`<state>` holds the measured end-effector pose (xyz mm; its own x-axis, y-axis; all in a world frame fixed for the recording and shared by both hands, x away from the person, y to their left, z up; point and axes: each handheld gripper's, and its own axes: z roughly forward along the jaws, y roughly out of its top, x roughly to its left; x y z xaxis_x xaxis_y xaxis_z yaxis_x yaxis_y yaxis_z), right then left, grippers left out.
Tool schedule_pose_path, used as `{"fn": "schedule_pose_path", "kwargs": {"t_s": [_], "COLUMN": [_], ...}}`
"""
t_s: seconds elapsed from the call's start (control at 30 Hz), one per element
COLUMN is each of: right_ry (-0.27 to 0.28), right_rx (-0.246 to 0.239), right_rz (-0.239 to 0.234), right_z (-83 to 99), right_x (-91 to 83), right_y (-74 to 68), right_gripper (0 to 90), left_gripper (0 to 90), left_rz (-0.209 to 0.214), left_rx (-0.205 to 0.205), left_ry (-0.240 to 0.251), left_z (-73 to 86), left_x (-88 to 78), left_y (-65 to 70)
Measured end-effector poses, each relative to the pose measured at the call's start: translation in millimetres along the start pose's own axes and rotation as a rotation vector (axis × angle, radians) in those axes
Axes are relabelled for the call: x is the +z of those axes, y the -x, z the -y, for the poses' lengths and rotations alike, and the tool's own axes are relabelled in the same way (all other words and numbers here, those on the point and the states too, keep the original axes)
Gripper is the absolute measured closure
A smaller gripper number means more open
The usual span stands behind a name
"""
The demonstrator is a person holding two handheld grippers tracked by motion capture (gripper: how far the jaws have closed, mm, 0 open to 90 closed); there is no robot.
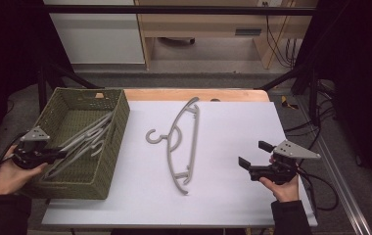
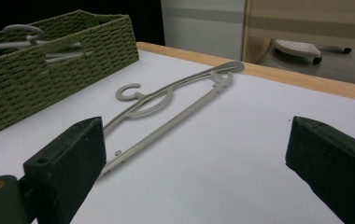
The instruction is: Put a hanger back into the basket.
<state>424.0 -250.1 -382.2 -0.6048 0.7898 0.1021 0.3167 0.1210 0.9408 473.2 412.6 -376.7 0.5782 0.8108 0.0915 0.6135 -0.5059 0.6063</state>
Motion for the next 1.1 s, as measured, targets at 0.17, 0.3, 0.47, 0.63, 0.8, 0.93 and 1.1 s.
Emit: {"fn": "schedule_pose_path", "kwargs": {"t_s": [0.17, 0.3, 0.47, 0.63, 0.8, 0.93, 1.1], "right_ry": [-0.003, 0.0, 0.0, -0.007, -0.009, -0.005, 0.001], "right_rx": [0.0, 0.0, 0.003, -0.001, 0.009, 0.01, 0.015], "right_rz": [0.002, 0.001, 0.0, -0.002, 0.003, 0.003, 0.001], "right_z": [0.1, 0.0, -0.4, -0.9, -1.0, -1.9, -2.7], "right_x": [0.7, 0.0, 0.0, 0.2, 2.5, 2.6, 2.3], "right_y": [-0.2, 0.0, -0.7, -1.4, -3.3, -4.6, -5.8], "right_gripper": [5.2, 5.2, 5.1, 5.1, 5.0, 4.8, 4.2], "left_gripper": [69.5, 64.2, 54.1, 44.1, 30.9, 24.1, 14.1], "left_rz": [-0.018, -0.028, -0.037, -0.027, 0.021, 0.049, 0.065], "left_rx": [-0.019, -0.026, -0.021, -0.039, -0.045, -0.045, -0.045], "left_ry": [-0.002, 0.06, 0.149, 0.268, 0.392, 0.457, 0.517], "left_z": [-2.6, -8.6, -18.3, -28.1, -34.2, -36.1, -38.6], "left_x": [-1.4, -11.3, -23.3, -29.5, -31.1, -27.0, -20.0], "left_y": [0.2, 7.1, 19.5, 39.3, 63.1, 80.8, 106.4]}}
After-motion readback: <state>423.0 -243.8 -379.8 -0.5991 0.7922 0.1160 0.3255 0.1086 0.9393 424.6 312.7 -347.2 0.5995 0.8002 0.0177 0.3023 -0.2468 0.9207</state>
